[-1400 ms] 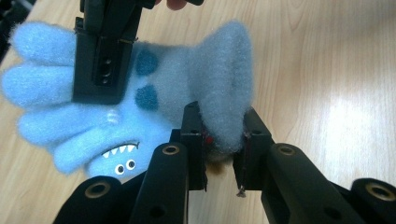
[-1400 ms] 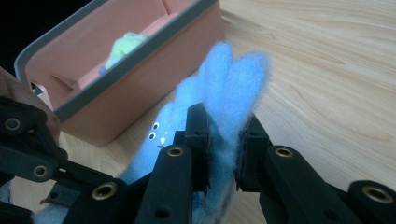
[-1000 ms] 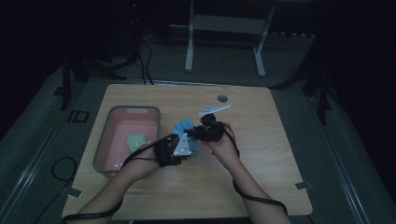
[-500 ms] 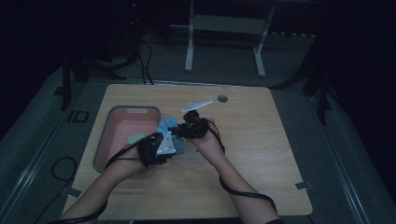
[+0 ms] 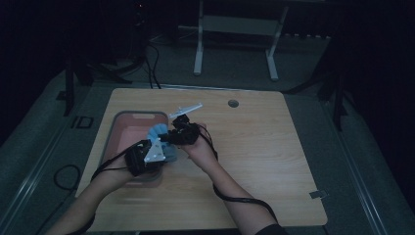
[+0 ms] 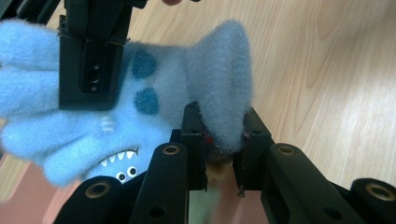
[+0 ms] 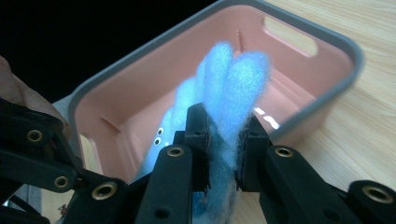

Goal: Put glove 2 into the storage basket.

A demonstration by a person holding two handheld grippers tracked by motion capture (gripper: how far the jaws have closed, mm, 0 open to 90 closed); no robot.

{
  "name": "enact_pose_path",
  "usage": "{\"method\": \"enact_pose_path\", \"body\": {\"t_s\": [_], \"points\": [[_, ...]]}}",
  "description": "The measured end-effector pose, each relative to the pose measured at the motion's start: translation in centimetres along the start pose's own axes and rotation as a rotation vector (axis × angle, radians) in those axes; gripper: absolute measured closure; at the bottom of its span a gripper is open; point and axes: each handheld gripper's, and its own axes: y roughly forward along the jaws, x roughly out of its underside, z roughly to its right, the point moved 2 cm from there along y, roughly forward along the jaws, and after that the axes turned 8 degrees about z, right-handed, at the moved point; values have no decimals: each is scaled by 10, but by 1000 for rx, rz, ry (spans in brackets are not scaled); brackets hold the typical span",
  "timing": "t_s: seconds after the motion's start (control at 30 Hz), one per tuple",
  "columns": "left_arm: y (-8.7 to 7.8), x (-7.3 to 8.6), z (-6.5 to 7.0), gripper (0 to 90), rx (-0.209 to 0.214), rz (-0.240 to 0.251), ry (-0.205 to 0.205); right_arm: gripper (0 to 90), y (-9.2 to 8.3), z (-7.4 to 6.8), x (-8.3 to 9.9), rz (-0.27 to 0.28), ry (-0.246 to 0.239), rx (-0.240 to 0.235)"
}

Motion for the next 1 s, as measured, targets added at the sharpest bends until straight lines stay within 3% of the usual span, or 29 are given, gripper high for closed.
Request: {"method": "enact_pose_path", "body": {"t_s": [0.27,0.5,0.77,1.0], "points": [[-16,26,-5,772,-16,-26,-37,784,34,-18,-6,-16,-6,-32],[-27,45,-9,771,-29,-41,-60,784,52,-25,-7,-18,-2,-44],[-13,60,-9,771,-6,-79,-68,784,66,-23,1,-54,9,-48],[-2,66,-12,769,20,-113,-80,780,80,-14,12,-124,19,-2]]}}
